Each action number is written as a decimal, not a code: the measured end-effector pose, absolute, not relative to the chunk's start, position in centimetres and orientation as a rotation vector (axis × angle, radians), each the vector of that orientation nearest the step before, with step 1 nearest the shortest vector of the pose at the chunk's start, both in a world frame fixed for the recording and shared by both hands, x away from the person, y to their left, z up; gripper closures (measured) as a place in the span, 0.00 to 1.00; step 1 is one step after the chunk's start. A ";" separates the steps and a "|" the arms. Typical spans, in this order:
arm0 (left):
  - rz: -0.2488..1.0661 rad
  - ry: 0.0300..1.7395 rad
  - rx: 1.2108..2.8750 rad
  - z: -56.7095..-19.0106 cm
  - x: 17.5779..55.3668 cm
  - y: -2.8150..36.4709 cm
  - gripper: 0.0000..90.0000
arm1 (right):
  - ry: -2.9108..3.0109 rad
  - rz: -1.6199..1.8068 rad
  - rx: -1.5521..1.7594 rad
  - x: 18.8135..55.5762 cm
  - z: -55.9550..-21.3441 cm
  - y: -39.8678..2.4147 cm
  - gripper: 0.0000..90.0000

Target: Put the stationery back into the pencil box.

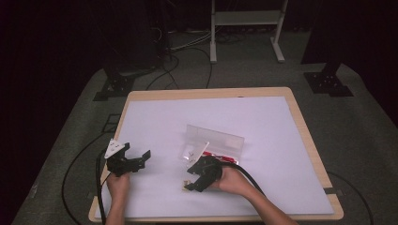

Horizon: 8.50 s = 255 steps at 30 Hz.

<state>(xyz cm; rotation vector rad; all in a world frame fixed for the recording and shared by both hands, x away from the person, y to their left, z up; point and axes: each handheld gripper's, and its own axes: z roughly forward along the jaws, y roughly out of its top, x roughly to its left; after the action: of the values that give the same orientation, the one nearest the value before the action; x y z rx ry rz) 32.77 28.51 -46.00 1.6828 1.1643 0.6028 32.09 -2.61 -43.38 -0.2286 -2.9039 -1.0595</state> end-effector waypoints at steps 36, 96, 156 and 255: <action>0.601 1.165 1.680 -46.0 32.8 28.5 0.00 | -2.921 -0.973 -0.194 32.3 -45.2 -0.7 0.48; 0.602 1.162 1.683 -46.0 32.8 28.5 0.00 | -2.983 -0.984 -0.190 34.0 -42.9 -0.6 0.64; 0.603 1.159 1.679 -46.0 32.7 28.5 0.00 | -3.070 -0.984 -0.336 39.0 -40.4 -1.0 0.64; 0.602 1.154 1.687 -46.0 32.7 28.5 0.00 | -2.963 -1.095 -0.528 40.4 -40.9 -4.9 0.50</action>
<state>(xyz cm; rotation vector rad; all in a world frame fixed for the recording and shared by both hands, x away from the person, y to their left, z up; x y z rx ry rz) 32.68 28.54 -46.01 1.6875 1.1543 0.6021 40.42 -4.86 -40.90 -0.5276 -2.9635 -1.0946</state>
